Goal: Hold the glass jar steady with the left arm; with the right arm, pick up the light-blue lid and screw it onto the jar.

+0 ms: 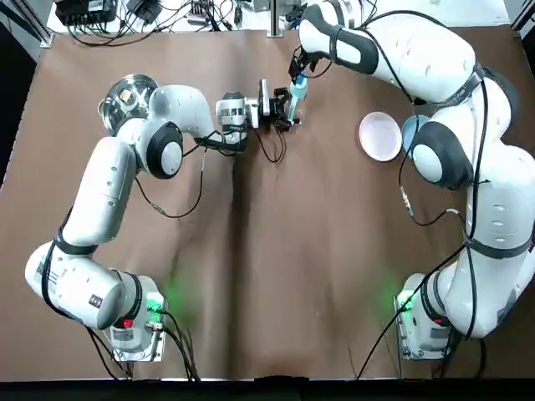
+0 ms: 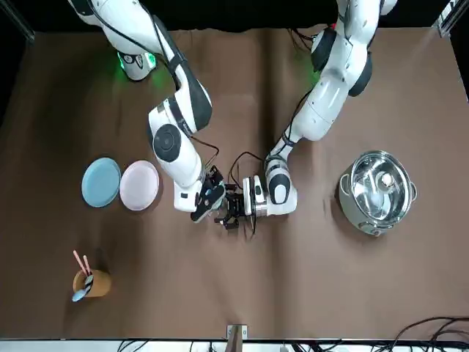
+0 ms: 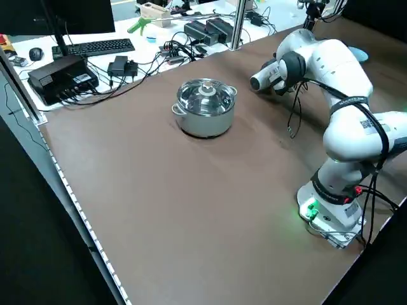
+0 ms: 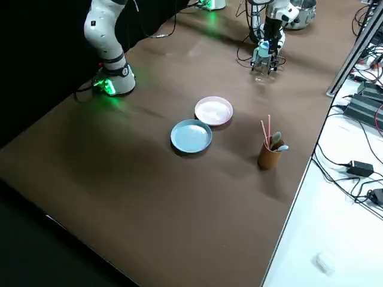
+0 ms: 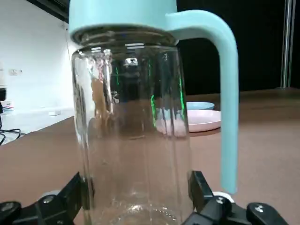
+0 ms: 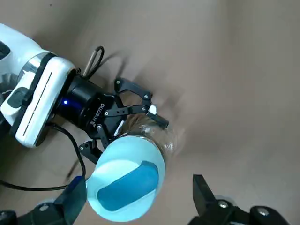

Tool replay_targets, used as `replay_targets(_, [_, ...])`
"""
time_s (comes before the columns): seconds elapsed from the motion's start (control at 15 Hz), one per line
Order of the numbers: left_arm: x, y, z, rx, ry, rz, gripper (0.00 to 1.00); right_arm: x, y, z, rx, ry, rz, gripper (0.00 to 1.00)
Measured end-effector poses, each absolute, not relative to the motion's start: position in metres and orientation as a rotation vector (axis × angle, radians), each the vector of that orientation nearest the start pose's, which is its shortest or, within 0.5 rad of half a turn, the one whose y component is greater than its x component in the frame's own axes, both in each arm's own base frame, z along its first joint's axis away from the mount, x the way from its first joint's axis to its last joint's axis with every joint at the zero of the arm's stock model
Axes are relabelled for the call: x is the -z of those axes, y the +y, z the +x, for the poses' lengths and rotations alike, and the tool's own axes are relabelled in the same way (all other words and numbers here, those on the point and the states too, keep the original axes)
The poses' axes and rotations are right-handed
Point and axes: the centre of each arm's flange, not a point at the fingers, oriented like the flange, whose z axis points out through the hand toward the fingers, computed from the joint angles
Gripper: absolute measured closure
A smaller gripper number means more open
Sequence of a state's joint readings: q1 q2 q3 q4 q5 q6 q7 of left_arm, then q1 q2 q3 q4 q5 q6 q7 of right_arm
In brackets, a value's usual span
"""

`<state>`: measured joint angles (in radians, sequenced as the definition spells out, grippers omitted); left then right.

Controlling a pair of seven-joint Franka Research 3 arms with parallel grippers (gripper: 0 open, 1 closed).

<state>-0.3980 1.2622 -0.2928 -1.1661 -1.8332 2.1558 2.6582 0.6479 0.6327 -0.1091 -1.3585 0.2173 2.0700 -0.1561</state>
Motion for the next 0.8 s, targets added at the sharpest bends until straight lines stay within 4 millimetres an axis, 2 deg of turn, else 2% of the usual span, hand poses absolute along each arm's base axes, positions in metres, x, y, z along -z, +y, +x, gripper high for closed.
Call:
replay_targets(0.53, [-0.053, -0.454, 0.595, -1.307, -1.276, 1.243, 0.07, -0.357, 0.410, 0.610, 0.073, -0.921, -2.841, 0.01])
replay_targets(0.8, [-0.053, -0.454, 0.595, -1.307, -1.276, 1.243, 0.07, -0.355, 0.412, 0.608, 0.069, -0.925, -2.839, 0.07])
